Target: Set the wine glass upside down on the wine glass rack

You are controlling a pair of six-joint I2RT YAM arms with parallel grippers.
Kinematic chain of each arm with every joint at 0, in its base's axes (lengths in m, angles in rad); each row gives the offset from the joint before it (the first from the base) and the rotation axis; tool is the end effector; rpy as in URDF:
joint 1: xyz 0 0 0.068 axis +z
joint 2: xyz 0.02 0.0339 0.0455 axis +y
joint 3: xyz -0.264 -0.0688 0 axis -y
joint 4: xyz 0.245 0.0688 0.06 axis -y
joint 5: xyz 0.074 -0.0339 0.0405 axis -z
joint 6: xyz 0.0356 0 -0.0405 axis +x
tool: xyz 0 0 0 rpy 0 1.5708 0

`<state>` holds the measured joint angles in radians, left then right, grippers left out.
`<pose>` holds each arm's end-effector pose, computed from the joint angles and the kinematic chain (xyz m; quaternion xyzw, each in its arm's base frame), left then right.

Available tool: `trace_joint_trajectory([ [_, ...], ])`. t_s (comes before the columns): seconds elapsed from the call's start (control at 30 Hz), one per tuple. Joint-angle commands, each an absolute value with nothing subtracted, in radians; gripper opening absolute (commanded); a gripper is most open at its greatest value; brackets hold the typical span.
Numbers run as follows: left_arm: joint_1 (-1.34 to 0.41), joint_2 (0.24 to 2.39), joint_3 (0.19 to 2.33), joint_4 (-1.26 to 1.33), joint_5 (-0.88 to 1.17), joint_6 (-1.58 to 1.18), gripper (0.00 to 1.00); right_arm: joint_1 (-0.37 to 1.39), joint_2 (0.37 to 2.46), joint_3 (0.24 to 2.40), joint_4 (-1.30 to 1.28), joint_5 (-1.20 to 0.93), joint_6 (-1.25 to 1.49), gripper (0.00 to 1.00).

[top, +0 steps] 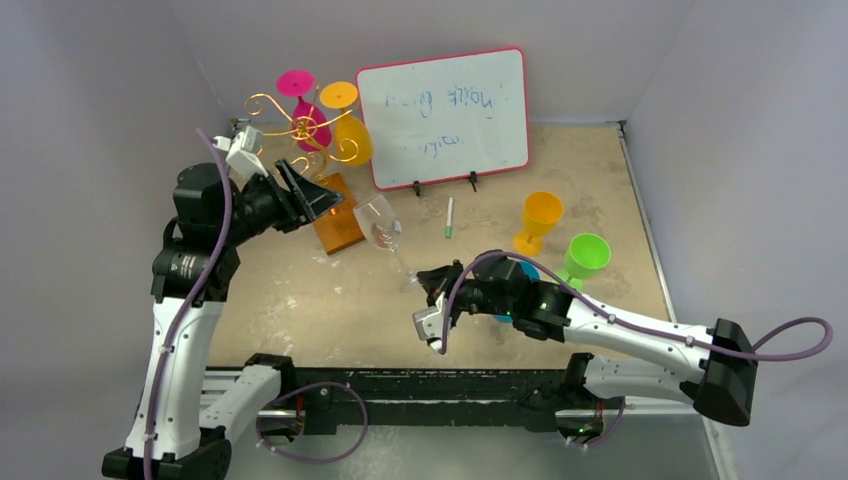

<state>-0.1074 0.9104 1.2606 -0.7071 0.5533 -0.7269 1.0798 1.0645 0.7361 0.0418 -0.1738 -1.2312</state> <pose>0.1624 -0.0363 0.4260 -0.0925 0.8000 -0.4274 0.4107 0.1114 0.2215 0.2913 -0.7510 0.2743 0.0242 0.6002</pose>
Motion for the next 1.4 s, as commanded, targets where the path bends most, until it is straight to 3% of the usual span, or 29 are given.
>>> trace_joint_trajectory([
  [0.0, -0.114, 0.855, 1.315, -0.537, 0.46, -0.739, 0.56, 1.078, 1.003, 0.795, 0.18, -0.193, -1.083, 0.0],
  [0.2, -0.114, 0.81, 1.278, -0.383, 0.52, -0.665, 0.57, 1.078, 0.969, 0.796, 0.361, -0.188, -0.83, 0.0],
  [0.33, -0.114, 0.804, 1.25, -0.27, 0.636, -0.676, 0.57, 1.079, 0.986, 0.836, 0.472, -0.099, -0.52, 0.0],
  [0.6, -0.114, 0.792, 1.194, -0.1, 0.857, -0.736, 0.57, 1.078, 1.049, 0.997, 0.458, 0.103, -0.063, 0.0],
  [0.77, -0.114, 0.776, 1.138, -0.005, 0.902, -0.788, 0.57, 1.078, 1.052, 0.992, 0.528, 0.147, 0.273, 0.0],
  [1.03, -0.114, 0.793, 1.062, 0.037, 0.894, -0.815, 0.57, 1.078, 1.082, 1.016, 0.562, 0.161, 0.54, 0.0],
  [1.37, -0.121, 0.807, 0.96, 0.242, 0.922, -0.987, 0.55, 1.077, 1.111, 1.062, 0.551, 0.158, 0.676, 0.0],
])
